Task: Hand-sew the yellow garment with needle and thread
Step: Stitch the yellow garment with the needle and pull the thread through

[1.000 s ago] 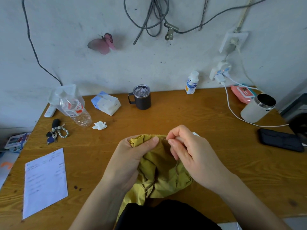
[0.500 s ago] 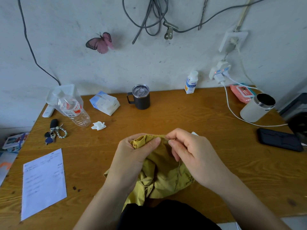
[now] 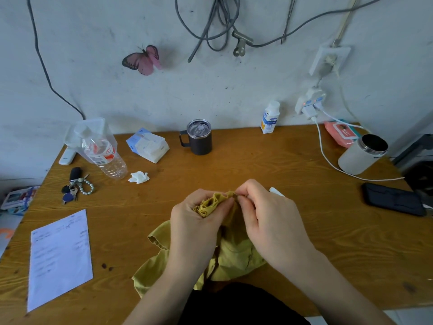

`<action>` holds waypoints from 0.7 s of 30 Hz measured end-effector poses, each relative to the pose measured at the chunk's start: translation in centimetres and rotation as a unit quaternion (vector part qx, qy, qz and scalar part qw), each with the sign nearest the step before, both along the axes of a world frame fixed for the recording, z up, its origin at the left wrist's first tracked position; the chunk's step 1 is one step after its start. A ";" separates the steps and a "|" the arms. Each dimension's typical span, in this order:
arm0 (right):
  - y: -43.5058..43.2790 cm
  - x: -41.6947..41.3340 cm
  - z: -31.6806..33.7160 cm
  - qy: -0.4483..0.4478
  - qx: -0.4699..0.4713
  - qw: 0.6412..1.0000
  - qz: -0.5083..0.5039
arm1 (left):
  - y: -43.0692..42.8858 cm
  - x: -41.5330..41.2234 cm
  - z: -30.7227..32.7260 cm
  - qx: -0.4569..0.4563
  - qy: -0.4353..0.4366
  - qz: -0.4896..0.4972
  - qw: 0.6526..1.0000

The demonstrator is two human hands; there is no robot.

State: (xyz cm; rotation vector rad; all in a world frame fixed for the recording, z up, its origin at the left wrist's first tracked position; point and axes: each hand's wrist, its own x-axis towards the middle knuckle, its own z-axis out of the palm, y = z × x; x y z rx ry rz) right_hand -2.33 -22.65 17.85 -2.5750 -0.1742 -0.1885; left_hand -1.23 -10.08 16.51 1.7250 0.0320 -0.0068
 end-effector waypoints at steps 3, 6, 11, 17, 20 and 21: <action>0.1 -0.1 0.1 -0.007 0.002 1.000 -0.003 | -0.1 -0.1 0.0 0.015 -0.018 -0.011 1.000; -0.1 0.0 0.1 -0.007 0.010 1.000 0.000 | 0.0 -0.2 0.0 0.021 -0.031 -0.021 0.999; -0.8 0.2 0.1 0.020 0.050 0.998 0.038 | 0.5 0.1 0.2 -0.052 0.022 -0.051 0.997; -1.7 0.3 0.8 0.055 0.139 0.986 0.070 | 0.8 0.4 0.5 -0.106 0.079 -0.064 0.989; -2.0 0.4 1.1 0.081 0.174 0.978 0.077 | 0.9 0.6 0.8 -0.129 0.108 -0.072 0.983; -2.1 0.5 1.1 0.093 0.189 0.974 0.080 | 0.9 0.7 0.8 -0.139 0.119 -0.077 0.980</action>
